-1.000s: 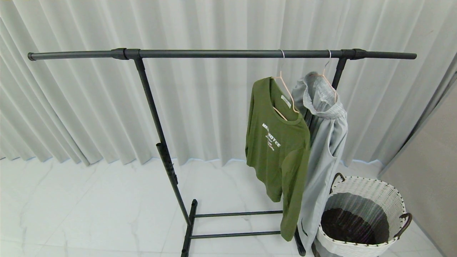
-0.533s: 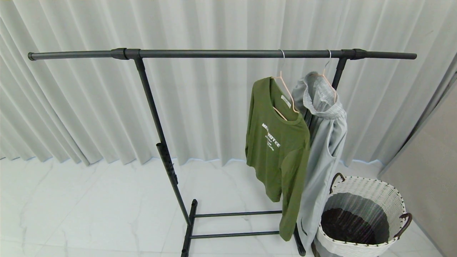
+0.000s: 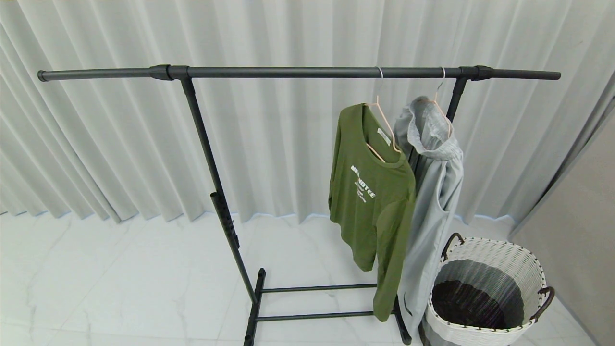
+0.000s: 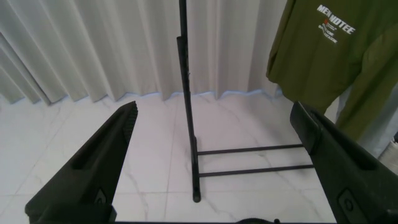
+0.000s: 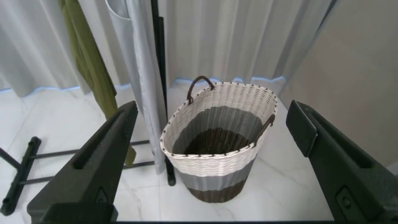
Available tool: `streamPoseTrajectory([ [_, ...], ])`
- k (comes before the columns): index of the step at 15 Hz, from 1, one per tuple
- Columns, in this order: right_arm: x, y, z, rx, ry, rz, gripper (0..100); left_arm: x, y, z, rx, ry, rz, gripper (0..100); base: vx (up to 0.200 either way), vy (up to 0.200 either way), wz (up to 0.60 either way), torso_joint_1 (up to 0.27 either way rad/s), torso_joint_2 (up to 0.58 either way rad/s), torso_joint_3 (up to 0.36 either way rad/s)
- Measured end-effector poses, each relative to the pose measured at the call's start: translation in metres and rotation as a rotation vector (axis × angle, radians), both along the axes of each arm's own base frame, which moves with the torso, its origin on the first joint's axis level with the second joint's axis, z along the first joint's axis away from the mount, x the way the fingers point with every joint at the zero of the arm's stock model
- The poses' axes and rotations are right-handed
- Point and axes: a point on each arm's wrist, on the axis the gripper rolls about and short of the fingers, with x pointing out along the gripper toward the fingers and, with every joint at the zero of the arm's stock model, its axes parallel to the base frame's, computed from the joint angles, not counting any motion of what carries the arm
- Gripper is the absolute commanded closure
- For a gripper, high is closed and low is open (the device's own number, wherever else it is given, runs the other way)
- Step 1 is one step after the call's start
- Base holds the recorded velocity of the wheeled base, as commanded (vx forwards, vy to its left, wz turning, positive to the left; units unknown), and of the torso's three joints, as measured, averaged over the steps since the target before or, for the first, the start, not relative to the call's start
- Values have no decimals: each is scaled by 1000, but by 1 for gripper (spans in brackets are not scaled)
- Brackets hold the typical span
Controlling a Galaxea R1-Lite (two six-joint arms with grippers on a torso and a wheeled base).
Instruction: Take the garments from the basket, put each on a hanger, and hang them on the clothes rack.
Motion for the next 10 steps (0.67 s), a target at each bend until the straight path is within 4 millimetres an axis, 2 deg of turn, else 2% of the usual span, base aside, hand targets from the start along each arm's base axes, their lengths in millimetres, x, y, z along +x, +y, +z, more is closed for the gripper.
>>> streamPoseTrajectory([
  [10,0,0,0,-9,1,0,0,0,0,0,0,0,0,0,0,0,0,0,0,0],
])
